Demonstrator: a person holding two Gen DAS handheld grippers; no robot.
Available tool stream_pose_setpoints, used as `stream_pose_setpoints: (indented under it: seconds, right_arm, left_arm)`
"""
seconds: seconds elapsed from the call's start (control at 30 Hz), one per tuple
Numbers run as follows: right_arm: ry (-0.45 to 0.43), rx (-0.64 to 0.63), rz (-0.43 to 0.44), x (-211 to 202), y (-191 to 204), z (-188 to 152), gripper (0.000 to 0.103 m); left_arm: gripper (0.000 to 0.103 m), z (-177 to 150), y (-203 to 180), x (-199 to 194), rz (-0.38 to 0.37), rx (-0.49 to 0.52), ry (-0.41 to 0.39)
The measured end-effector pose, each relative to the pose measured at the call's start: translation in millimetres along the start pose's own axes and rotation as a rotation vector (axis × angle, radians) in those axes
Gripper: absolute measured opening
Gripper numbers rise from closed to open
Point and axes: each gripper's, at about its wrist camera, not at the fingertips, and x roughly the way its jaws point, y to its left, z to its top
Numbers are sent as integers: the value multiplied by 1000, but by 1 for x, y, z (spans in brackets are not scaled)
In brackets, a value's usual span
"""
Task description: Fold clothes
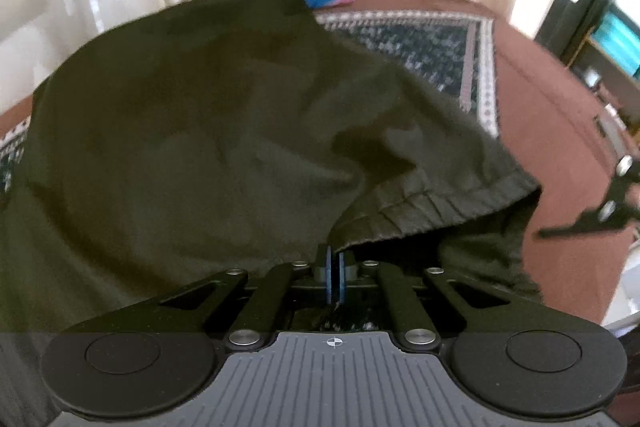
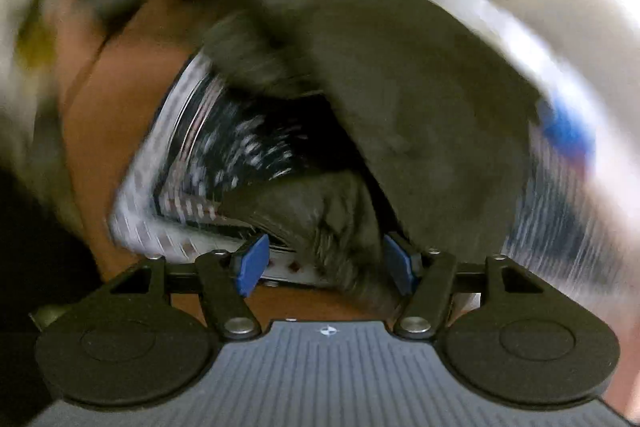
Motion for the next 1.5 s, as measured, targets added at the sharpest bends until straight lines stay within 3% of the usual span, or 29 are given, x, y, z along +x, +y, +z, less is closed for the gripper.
stream_pose_setpoints:
  seconds: [0.13, 0.3, 0.4, 0.43, 0.47, 0.5, 0.53, 0.6, 0.73, 0.8, 0.83, 0.9, 1.03, 1.13, 1.5]
  right_arm:
    - [-20, -429, -64, 12, 29, 8, 67]
    - [-34, -861, -36, 22, 44, 7, 66]
    - [-5, -968, 19, 31, 46, 12, 65]
    - [20, -967, 40, 34, 46, 13, 53]
    - [53, -953, 63, 39, 46, 15, 27]
    - [77, -900, 82, 42, 44, 20, 14]
    - [92, -812, 97, 43, 39, 26, 9]
    - [94, -608, 109, 42, 26, 39, 6]
    - [-130, -33, -12, 4, -23, 61, 5]
    - [-222, 200, -65, -14, -38, 57, 5]
    - [-226, 265, -60, -15, -40, 54, 6]
    - [-194, 277, -30, -11, -31, 48, 7]
    - [-157, 286, 8, -10, -15, 36, 23]
    - [-130, 293, 37, -10, -3, 28, 42]
    - [-150, 519, 14, -34, -9, -13, 57]
  left_arm:
    - [0, 8, 6, -8, -28, -26, -20]
    - [0, 9, 13, -14, -57, -30, -26]
    - [0, 9, 16, -20, -78, -44, -42]
    - [0, 8, 17, -23, -86, -50, -47]
    - [0, 8, 17, -25, -93, -55, -53]
    - [0, 7, 18, -28, -100, -61, -58]
    - [0, 7, 20, -31, -106, -67, -64]
    - [0, 6, 25, -40, -118, -88, -84]
    - [0, 7, 36, -61, -136, -131, -140]
    - [0, 5, 37, -66, -154, -140, -147]
    - [0, 3, 36, -66, -162, -137, -142]
    - [0, -2, 30, -64, -170, -112, -119]
    - [0, -24, 20, -50, -167, -74, -38]
    - [0, -39, 22, -40, -160, -94, 7]
    - [0, -45, 22, -43, -148, -125, -5]
